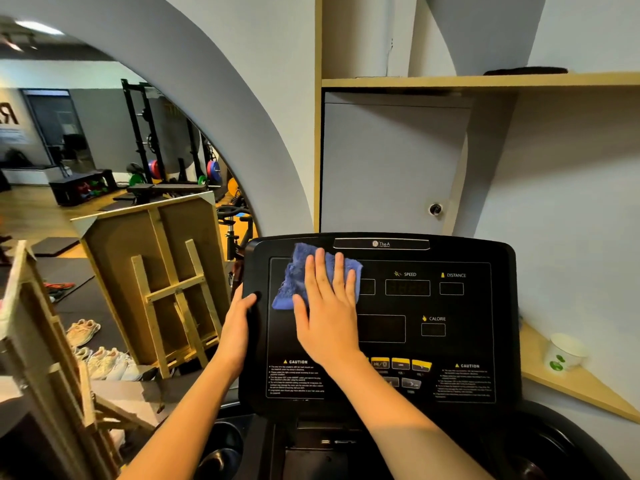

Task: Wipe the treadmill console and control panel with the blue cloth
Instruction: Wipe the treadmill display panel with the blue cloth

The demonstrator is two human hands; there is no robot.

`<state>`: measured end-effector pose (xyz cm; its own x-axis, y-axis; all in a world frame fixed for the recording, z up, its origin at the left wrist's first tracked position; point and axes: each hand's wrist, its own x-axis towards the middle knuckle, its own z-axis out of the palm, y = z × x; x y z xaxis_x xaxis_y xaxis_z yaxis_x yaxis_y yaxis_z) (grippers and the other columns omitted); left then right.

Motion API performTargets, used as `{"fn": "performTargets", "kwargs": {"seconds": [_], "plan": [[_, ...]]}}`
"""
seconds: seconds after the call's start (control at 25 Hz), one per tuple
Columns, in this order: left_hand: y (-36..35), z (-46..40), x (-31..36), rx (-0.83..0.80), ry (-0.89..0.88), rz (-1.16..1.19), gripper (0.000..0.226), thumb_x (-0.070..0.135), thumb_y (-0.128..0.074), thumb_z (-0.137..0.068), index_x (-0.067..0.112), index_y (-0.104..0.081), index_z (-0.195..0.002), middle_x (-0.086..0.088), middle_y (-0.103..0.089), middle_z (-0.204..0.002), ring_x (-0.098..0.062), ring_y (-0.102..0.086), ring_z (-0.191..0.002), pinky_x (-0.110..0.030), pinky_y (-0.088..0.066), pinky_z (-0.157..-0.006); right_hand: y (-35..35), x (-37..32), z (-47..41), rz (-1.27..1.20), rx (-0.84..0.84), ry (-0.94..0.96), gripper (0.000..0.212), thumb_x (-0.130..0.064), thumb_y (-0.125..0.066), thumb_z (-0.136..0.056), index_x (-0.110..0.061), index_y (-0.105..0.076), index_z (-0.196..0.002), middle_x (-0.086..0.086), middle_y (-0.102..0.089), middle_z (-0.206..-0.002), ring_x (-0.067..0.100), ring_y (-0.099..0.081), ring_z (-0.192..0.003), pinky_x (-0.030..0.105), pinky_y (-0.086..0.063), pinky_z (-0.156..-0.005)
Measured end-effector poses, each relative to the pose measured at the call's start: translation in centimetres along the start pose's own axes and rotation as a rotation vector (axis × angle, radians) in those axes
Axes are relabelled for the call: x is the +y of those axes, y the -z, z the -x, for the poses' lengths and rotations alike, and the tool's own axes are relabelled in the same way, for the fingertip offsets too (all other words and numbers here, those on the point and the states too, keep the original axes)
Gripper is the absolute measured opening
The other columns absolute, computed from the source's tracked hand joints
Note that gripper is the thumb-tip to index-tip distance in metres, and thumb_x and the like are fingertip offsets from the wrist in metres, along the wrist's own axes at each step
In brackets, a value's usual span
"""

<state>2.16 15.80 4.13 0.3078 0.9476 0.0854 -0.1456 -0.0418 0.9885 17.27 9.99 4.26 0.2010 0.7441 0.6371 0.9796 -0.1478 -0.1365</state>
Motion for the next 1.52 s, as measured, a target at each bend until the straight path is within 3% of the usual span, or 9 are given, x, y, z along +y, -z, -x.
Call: {"fn": "performTargets", "kwargs": {"seconds": [0.12,0.28,0.48,0.6,0.72,0.92,1.16,1.36,1.52], "plan": [[0.6,-0.4,-0.6,-0.028,0.001,-0.005,0.057,0.054,-0.047,-0.090,0.038,-0.041,-0.145,0.006,-0.055,-0.142,-0.017,-0.054,-0.128,-0.044,-0.043,-0.105,-0.3,0.0,0.9,0.008,-0.024,0.066,0.069,-0.050,-0.030,-0.103,-0.015,-0.011,-0.160,0.006,-0.005,-0.168,0.028,0.007,-0.154,0.052,-0.008,-0.124],[0.2,-0.5,-0.6,-0.033,-0.015,0.009,0.035,0.032,-0.036,-0.104,0.037,-0.047,-0.136,0.015,-0.067,-0.117,-0.001,-0.067,-0.103,-0.026,-0.050,-0.078,-0.6,0.2,2.8,-0.002,-0.074,0.134,0.071,-0.053,-0.032,-0.103,-0.018,-0.008,-0.160,0.003,-0.003,-0.168,0.025,0.009,-0.154,0.048,-0.004,-0.124],[0.1,-0.6,-0.9,-0.019,-0.002,0.031,0.037,0.035,-0.036,-0.103,0.037,-0.045,-0.139,0.008,-0.062,-0.125,-0.014,-0.062,-0.111,-0.033,-0.048,-0.082,-1.2,1.1,6.3,-0.006,-0.147,0.196,0.069,-0.049,-0.038,-0.102,-0.022,-0.011,-0.160,-0.001,-0.005,-0.168,0.023,0.006,-0.154,0.046,-0.005,-0.122],[0.0,-0.8,-0.9,0.019,0.014,0.061,0.031,0.032,-0.037,-0.103,0.040,-0.045,-0.132,0.012,-0.060,-0.118,-0.011,-0.059,-0.105,-0.032,-0.046,-0.078,-1.1,2.2,8.1,0.028,-0.189,0.238,0.067,-0.046,-0.037,-0.103,-0.021,-0.014,-0.160,-0.002,-0.007,-0.168,0.022,0.003,-0.155,0.045,-0.008,-0.122],[0.0,-1.0,-0.9,0.039,0.031,0.084,0.030,0.034,-0.038,-0.102,0.044,-0.051,-0.126,0.005,-0.062,-0.122,-0.021,-0.060,-0.110,-0.042,-0.048,-0.091,-0.8,3.8,9.8,0.068,-0.200,0.248,0.067,-0.046,-0.040,-0.101,-0.021,-0.018,-0.159,-0.002,-0.012,-0.168,0.022,-0.002,-0.155,0.044,-0.008,-0.121],[0.8,-1.5,-1.5,0.024,0.078,0.084,0.045,0.041,-0.041,-0.100,0.036,-0.044,-0.144,-0.008,-0.058,-0.137,-0.035,-0.056,-0.123,-0.059,-0.038,-0.107,-0.2,7.3,12.1,0.114,-0.179,0.209,0.071,-0.047,-0.045,-0.096,-0.023,-0.019,-0.159,-0.004,-0.013,-0.167,0.021,-0.007,-0.154,0.041,-0.008,-0.121],[0.7,-1.1,-1.2,0.028,0.086,0.081,0.045,0.044,-0.041,-0.099,0.036,-0.044,-0.144,-0.006,-0.056,-0.140,-0.033,-0.054,-0.124,-0.059,-0.036,-0.109,0.7,11.9,13.6,0.161,-0.130,0.173,0.066,-0.040,-0.043,-0.095,-0.022,-0.025,-0.157,0.000,-0.024,-0.165,0.023,-0.016,-0.153,0.045,-0.017,-0.118],[0.6,-1.1,-1.1,0.035,0.087,0.095,0.047,0.044,-0.042,-0.099,0.037,-0.042,-0.146,-0.007,-0.054,-0.142,-0.033,-0.052,-0.127,-0.059,-0.034,-0.110,1.6,14.2,12.5,0.154,-0.078,0.070,0.061,-0.036,-0.039,-0.097,-0.022,-0.029,-0.156,0.000,-0.023,-0.165,0.025,-0.016,-0.153,0.050,-0.016,-0.119],[0.7,-0.7,-0.6,0.027,0.097,0.091,0.077,0.063,-0.056,-0.078,0.038,-0.038,-0.148,-0.008,-0.048,-0.149,-0.034,-0.049,-0.131,-0.059,-0.033,-0.112,1.7,14.0,11.0,0.115,-0.029,0.007,0.062,-0.033,-0.036,-0.097,-0.021,-0.026,-0.156,0.001,-0.022,-0.165,0.029,-0.013,-0.154,0.052,-0.013,-0.120]]}}
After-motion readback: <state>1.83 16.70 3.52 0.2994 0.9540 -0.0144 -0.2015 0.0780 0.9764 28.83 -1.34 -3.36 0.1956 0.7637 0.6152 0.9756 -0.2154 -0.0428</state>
